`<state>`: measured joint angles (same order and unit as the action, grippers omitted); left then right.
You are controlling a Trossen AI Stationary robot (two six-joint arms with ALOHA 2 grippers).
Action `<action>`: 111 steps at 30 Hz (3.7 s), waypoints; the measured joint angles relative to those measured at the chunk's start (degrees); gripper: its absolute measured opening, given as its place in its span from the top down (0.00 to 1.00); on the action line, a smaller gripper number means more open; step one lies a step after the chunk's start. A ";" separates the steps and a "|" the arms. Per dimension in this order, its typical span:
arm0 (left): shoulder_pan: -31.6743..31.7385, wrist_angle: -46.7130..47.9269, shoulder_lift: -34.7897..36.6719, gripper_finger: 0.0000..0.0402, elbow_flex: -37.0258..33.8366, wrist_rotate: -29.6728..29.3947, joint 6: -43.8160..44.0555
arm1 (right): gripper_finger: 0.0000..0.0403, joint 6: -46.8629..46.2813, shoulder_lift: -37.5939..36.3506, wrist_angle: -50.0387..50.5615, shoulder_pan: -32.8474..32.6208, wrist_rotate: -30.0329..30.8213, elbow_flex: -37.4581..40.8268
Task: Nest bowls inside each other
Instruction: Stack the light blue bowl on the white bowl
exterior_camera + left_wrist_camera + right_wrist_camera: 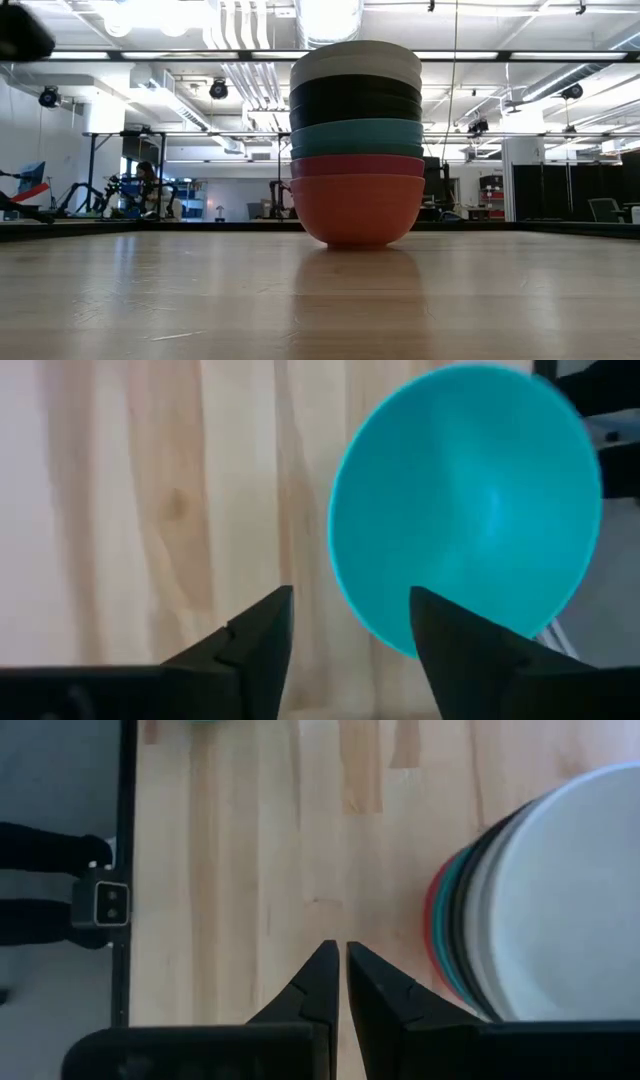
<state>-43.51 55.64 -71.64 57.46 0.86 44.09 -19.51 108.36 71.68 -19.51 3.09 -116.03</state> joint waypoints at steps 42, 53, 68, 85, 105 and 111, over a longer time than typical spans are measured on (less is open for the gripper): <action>0.12 -21.13 3.54 0.99 -16.86 6.61 31.70 | 0.96 -1.53 -0.01 0.09 -4.55 4.53 1.09; 5.75 -27.94 20.09 1.00 -16.86 -11.26 28.14 | 0.96 -3.46 -4.66 1.01 -6.06 17.30 1.56; 30.45 -67.92 20.07 1.00 -12.69 -8.32 1.07 | 0.96 -3.66 -28.65 -19.22 -11.60 30.59 24.72; 48.73 -22.09 -21.67 1.00 36.22 33.53 -5.06 | 0.96 -5.86 -53.45 -45.48 -11.73 30.56 55.42; 56.04 25.60 -46.05 1.00 74.94 13.65 -21.17 | 0.96 -4.66 -60.54 -44.48 -11.73 29.77 61.23; 55.77 27.49 -46.14 1.00 74.59 10.78 -20.90 | 0.96 -4.24 -60.61 -44.51 -11.73 29.72 62.28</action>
<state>12.26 83.13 -117.78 132.05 11.64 23.19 -23.75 47.75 27.17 -31.24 32.81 -53.75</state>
